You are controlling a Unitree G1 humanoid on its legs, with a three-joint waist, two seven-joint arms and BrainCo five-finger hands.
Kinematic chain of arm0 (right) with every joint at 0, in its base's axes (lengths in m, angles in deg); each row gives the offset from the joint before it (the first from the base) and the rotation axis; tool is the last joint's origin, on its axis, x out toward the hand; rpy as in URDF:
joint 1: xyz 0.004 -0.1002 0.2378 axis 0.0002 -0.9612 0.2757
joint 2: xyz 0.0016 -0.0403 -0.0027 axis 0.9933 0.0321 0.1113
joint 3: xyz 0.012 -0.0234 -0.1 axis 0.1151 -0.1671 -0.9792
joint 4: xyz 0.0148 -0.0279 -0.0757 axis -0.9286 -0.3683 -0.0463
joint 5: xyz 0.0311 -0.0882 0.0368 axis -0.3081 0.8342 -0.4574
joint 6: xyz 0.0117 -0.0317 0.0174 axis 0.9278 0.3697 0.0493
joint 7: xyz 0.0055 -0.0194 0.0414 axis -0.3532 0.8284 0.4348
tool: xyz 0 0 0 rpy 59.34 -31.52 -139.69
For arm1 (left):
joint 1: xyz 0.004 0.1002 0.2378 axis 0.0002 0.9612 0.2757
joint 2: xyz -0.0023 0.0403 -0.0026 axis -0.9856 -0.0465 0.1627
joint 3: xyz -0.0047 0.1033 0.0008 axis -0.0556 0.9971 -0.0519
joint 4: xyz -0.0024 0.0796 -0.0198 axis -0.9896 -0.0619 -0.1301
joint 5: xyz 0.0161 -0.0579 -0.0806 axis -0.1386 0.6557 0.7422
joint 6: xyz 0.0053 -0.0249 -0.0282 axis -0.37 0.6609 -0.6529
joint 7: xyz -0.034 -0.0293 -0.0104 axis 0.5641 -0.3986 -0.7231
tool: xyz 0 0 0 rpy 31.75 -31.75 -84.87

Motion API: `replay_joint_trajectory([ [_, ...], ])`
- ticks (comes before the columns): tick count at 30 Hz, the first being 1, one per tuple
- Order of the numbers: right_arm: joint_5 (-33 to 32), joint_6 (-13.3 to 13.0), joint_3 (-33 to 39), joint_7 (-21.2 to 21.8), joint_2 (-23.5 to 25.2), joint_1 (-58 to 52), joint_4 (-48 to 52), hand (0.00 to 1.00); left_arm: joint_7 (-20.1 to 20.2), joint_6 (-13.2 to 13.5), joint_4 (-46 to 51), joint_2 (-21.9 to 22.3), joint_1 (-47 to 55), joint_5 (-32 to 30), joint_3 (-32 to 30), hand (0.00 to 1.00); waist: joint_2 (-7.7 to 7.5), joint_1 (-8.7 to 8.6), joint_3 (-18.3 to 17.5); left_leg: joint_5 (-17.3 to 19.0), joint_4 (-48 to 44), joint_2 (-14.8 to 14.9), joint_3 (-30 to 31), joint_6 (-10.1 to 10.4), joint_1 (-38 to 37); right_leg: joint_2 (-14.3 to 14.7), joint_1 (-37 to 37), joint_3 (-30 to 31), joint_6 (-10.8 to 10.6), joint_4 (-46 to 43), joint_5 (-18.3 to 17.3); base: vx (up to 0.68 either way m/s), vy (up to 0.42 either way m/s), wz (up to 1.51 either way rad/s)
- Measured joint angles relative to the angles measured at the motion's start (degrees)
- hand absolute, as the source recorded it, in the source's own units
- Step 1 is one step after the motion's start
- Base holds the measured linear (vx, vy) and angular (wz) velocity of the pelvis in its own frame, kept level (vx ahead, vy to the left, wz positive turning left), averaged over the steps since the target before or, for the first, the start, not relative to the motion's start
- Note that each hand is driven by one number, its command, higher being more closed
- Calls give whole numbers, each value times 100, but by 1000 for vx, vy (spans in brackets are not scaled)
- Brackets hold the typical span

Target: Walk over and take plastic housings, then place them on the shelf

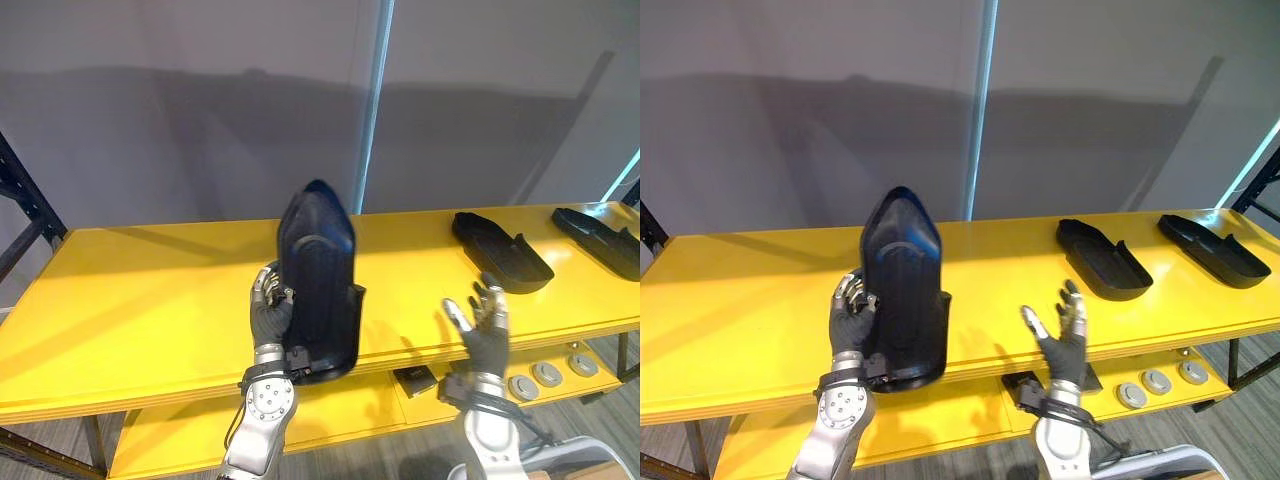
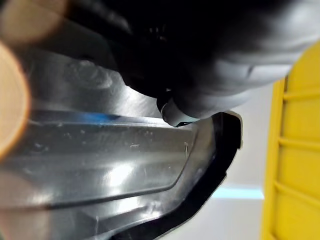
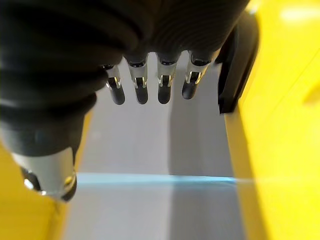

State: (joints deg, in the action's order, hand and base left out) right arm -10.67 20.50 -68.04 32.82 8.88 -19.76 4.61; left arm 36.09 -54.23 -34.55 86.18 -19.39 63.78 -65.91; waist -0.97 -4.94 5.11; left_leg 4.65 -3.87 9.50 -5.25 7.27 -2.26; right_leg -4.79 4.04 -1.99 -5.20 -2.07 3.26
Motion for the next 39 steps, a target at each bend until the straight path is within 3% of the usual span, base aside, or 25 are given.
replay_joint_trajectory([
  [7, 70, -65, 566, 180, 196, -1224, 33, 0, -102, -58, -408, -103, -458, -63, -448, 100, 47, -340, -88, -66, 299, -39, -579, 5, -98, 6, 110, 324, 18, 284, 180, -31, 47, -24],
  [11, 274, 14, 615, 281, 195, -1515, -1118, 0, -80, -106, -827, -177, -1031, 222, -628, 100, 91, -563, -98, -71, 359, -48, -743, 5, -86, 22, 205, 467, 5, 368, 287, 18, 24, -23],
  [18, 708, 404, 193, 647, 67, -1674, -2340, 0, 57, -71, -2056, -492, -2014, 1484, -712, 100, 183, -658, -71, -102, 362, -79, -805, -4, 147, -33, 401, 512, -8, 475, 390, 9, 3, -3],
  [22, 718, 444, -380, 899, -74, -1650, -2425, 0, 124, -61, -3058, -908, -2885, 2228, -801, 100, 169, -658, 224, -153, 341, -132, -804, -22, 329, -78, 558, 546, -12, 535, 505, -44, -4, -1],
  [31, 693, 451, -1137, 1152, -202, -1286, -2793, 0, 434, -65, -4763, -1625, -4606, 3029, -555, 100, 146, -680, 814, -305, 371, -212, -755, -51, 704, -140, 910, 538, -8, 580, 655, -25, -7, 2],
  [32, 693, 454, -1195, 1166, -204, -1245, -2837, 0, 515, -66, -4807, -1629, -4641, 3115, -554, 0, 150, -682, 845, -308, 371, -218, -748, -51, 707, -143, 910, 528, -8, 589, 655, 46, 7, 4],
  [39, 691, 455, -1292, 1186, -225, -1098, -2844, 0, 755, -100, -5071, -1774, -4906, 3131, -297, 0, 135, -675, 984, -310, 371, -238, -724, -53, 726, -167, 910, 500, -7, 600, 655, 7, 2, 1],
])
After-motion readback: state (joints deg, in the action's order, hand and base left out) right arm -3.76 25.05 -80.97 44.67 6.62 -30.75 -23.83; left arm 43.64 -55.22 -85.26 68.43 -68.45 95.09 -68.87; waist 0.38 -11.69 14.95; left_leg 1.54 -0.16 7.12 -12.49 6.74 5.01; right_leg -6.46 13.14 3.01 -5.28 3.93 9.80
